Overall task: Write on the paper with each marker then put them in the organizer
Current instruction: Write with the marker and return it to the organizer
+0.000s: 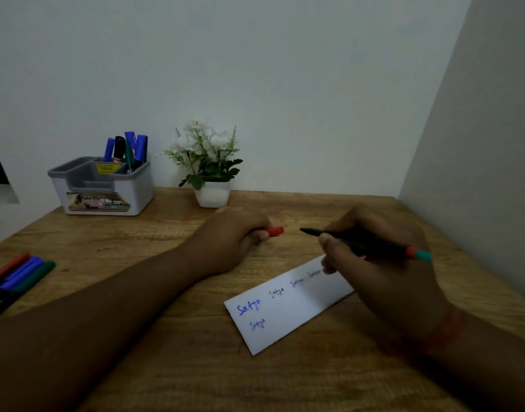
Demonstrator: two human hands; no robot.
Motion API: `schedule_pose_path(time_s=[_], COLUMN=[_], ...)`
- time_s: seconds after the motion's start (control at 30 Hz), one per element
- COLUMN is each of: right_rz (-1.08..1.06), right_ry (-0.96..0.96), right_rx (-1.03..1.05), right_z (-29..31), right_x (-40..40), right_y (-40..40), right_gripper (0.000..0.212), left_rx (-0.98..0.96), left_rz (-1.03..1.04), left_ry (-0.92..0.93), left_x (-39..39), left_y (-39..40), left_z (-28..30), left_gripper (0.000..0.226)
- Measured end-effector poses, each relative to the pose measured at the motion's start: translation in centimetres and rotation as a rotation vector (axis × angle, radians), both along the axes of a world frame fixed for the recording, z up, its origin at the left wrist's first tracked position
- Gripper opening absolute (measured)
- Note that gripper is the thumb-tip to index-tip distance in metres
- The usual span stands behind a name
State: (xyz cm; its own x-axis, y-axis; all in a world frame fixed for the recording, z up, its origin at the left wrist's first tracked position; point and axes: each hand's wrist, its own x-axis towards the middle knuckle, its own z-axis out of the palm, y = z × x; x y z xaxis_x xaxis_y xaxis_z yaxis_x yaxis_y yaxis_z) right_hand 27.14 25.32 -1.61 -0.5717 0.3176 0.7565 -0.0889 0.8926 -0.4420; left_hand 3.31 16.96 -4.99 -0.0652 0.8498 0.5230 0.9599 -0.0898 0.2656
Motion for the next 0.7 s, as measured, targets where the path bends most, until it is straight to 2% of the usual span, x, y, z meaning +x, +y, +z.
schedule_pose_path(time_s=[0.07,0.17,0.43,0.6,0.7], right_rz=[-0.025,-0.028,-0.018,-0.033,-0.004], right_ry=[0.04,-0.016,-0.115,-0.191,-0.217], right_rx=[-0.008,-0.092,-0.207,-0.25,-0.299], right_z=[0.5,-0.2,-0.4,-0.5,-0.3], right_x=[0.8,0.3,-0.3,-0.4,-0.4], right_y=[-0.2,0.2,0.4,0.4,0.1], right_gripper=[0.012,0.011,0.011,0.01,0.015], left_rx=[-0.034,-0.051,-0.131,-0.124,-0.113], left_rz=[0.065,0.099,0.167,0.17,0.223], left_ry=[0.004,0.039,-0.151,-0.183,-0.182], left_x=[-0.6,0.1,0.8,1.2,1.7], left_y=[0.0,-0.1,-1.3,-1.6,-1.8], left_z=[-0.1,0.0,0.1,0.2,0.1], left_gripper=[0.012,0.015,0.024,0.026,0.035])
